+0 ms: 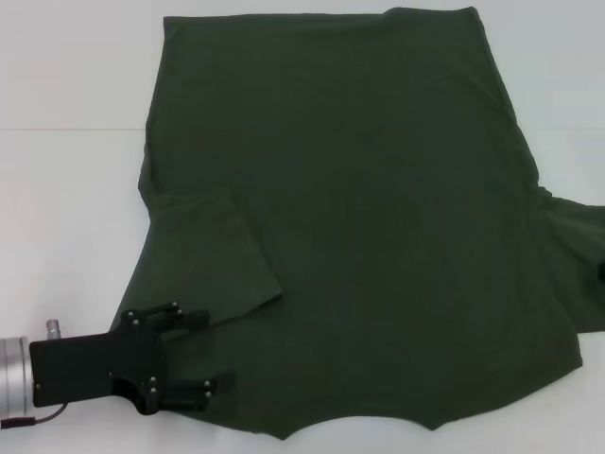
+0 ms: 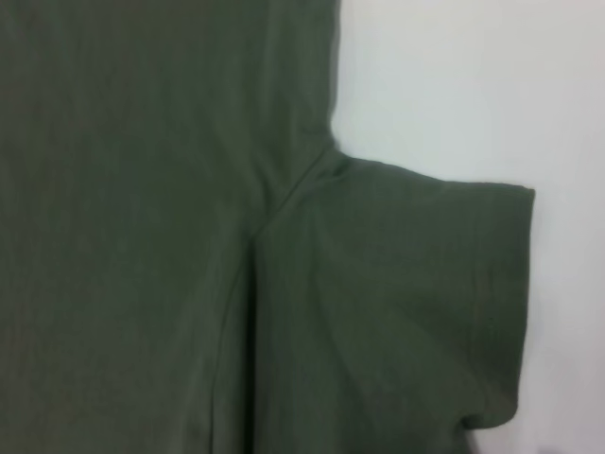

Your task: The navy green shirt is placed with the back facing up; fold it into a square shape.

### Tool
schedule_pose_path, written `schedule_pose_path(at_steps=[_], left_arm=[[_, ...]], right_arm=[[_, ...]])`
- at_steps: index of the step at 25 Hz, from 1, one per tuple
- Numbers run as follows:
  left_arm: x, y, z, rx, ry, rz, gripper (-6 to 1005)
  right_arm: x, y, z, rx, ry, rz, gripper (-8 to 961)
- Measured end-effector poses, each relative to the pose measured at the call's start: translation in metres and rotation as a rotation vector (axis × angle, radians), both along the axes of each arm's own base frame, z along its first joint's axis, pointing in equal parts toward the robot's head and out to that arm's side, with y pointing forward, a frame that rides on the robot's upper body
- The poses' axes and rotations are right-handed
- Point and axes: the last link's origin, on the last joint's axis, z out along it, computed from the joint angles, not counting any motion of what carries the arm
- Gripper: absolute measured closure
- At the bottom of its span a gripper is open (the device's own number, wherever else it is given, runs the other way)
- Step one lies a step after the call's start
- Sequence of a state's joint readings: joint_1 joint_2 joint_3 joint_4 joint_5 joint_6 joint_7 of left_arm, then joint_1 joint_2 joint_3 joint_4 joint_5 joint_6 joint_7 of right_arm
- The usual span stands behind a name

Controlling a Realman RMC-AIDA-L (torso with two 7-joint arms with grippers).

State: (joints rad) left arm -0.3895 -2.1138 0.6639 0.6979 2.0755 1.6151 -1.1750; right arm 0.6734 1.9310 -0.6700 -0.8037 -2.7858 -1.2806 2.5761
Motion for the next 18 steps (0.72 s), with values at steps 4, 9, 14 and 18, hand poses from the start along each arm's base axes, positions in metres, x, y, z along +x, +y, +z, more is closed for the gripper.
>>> schedule_pose_path(at_steps=[4, 9, 14, 18], left_arm=[[0.001, 0.001, -0.001, 0.002, -0.001, 0.000, 91], [0.000, 0.001, -0.002, 0.006, 0.004, 0.005, 91], [0.001, 0.001, -0.003, 0.006, 0.004, 0.005, 92], [0.001, 0.001, -0.003, 0.005, 0.002, 0.005, 92]], right_arm=[[0.002, 0.000, -0.007, -0.010, 0.003, 0.002, 38], [0.003, 0.002, -0.013, -0.015, -0.003, 0.007, 40], [0.004, 0.002, -0.014, -0.014, -0.010, 0.010, 41], [0.004, 0.003, -0.018, -0.019, -0.013, 0.011, 42]])
